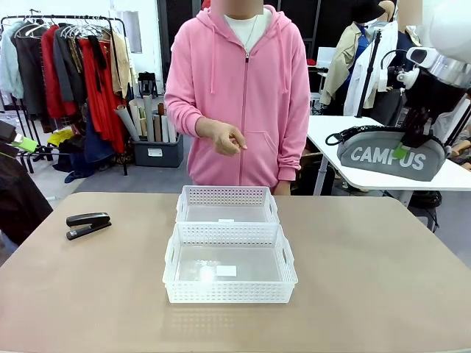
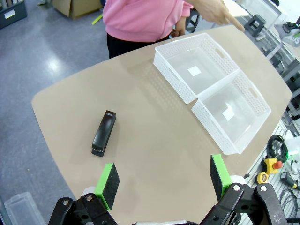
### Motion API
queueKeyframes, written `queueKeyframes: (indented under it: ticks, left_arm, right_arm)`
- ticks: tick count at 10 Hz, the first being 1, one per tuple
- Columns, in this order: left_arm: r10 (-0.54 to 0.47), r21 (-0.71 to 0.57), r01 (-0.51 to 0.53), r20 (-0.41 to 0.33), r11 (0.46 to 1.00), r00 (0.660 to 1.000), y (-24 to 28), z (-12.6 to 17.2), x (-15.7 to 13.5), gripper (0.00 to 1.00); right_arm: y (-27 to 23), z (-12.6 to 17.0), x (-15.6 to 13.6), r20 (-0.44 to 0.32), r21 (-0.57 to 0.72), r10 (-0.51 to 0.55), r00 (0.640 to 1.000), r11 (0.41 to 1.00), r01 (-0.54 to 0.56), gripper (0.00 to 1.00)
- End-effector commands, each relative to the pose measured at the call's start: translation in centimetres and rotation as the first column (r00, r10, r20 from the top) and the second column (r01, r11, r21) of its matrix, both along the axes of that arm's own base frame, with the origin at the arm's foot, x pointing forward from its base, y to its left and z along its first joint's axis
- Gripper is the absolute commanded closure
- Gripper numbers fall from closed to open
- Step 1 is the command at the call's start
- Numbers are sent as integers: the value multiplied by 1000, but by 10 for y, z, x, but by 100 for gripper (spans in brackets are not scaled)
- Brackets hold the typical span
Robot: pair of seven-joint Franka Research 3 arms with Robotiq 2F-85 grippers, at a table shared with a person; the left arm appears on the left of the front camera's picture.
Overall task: Distribute items into two baskets.
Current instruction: Move the picked Pencil pouch towards the Organizing basket indicated by the person, stopping as directed.
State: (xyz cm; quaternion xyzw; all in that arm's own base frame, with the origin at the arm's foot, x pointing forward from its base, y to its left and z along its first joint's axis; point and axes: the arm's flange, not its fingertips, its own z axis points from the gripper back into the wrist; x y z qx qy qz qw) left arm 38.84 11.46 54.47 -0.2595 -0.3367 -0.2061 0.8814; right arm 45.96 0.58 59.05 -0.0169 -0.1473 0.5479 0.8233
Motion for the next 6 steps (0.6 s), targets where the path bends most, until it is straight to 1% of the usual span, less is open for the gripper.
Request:
queueKeyframes:
  ticks: [1, 6]
  left_arm:
    - [-10, -10, 10, 14, 1000, 1000, 1, 1, 0, 0]
    - [-10, -10, 10, 14, 1000, 1000, 1, 1, 0, 0]
  right_arm:
    - [1, 1, 1, 14, -5, -9, 1000, 1000, 9, 100]
    - [1, 1, 1, 14, -5, -9, 1000, 1000, 9, 100]
